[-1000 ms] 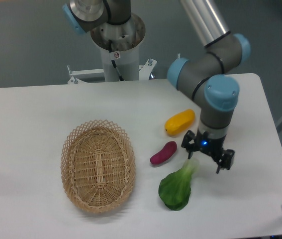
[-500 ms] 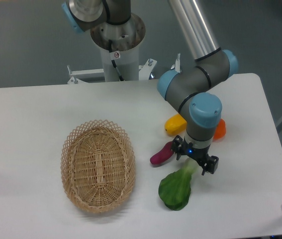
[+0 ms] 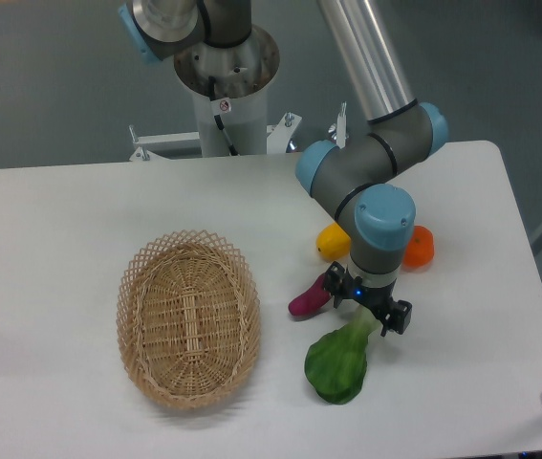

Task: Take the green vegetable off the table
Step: 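Close the gripper on the bok choy stem, then lift the grasped bok choy up off the table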

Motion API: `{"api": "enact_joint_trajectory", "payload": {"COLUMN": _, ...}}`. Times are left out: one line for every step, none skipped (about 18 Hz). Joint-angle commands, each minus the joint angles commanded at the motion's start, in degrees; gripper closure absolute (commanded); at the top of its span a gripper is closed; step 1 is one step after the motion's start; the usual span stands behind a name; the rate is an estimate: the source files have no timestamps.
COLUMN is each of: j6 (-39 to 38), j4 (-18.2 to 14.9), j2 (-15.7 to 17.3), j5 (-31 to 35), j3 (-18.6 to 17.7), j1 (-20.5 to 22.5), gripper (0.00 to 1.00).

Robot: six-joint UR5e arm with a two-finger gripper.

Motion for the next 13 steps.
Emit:
{"api": "enact_joint_trajectory", "payload": {"j6": 0.0, "j4": 0.1, "j2": 0.0, "j5": 0.1, "j3": 0.1, "j1": 0.0, "gripper": 0.24}}
{"api": "enact_joint_trajectory", "payload": {"j6": 0.3, "j4": 0.0, "j2": 0.1, "j5": 0.1, "j3": 0.1, "j1": 0.0, "gripper": 0.38}}
{"api": "enact_joint_trajectory", "payload": {"j6": 0.4, "j4": 0.1, "j2": 0.1, "j5": 0.1, "j3": 0.0, "j1": 0.1, "gripper": 0.46}}
{"api": "enact_joint_trajectory", "payload": {"j6": 0.4, "j4": 0.1, "j2": 0.1, "j5": 0.1, "j3": 0.1, "j1": 0.0, "gripper": 0.48}}
{"api": "enact_joint_trajectory", "payload": {"j6": 0.6, "j4": 0.1, "j2": 0.1, "j5": 0.1, "j3": 0.1, "j1": 0.1, "gripper": 0.53}}
{"api": "enact_joint_trajectory", "payload": {"j6": 0.6, "j4": 0.2, "j2": 0.2, "j5": 0.1, "j3": 0.1, "j1": 0.1, "gripper": 0.57}}
{"api": "enact_joint_trajectory", "payload": {"j6": 0.6, "j4": 0.2, "j2": 0.2, "j5": 0.1, "j3": 0.2, "j1": 0.1, "gripper": 0.61}}
{"api": "enact_joint_trajectory", "payload": {"j6": 0.7, "j4": 0.2, "j2": 0.3, "j5": 0.1, "j3": 0.2, "j1": 0.1, "gripper": 0.61}}
{"api": "enact_joint_trajectory", "payload": {"j6": 0.7, "j4": 0.2, "j2": 0.3, "j5": 0.1, "j3": 0.3, "j1": 0.1, "gripper": 0.62}}
{"api": "enact_joint_trajectory", "payload": {"j6": 0.7, "j4": 0.2, "j2": 0.4, "j5": 0.0, "j3": 0.6, "j1": 0.1, "gripper": 0.63}}
{"api": "enact_joint_trajectory", "payload": {"j6": 0.7, "j4": 0.1, "j2": 0.4, "j5": 0.0, "j3": 0.9, "j1": 0.1, "gripper": 0.64}}
{"api": "enact_joint_trajectory", "payload": {"j6": 0.8, "j4": 0.1, "j2": 0.6, "j5": 0.0, "j3": 1.0, "j1": 0.1, "gripper": 0.64}}
{"api": "enact_joint_trajectory", "payload": {"j6": 0.8, "j4": 0.1, "j2": 0.7, "j5": 0.0, "j3": 1.1, "j1": 0.1, "gripper": 0.64}}
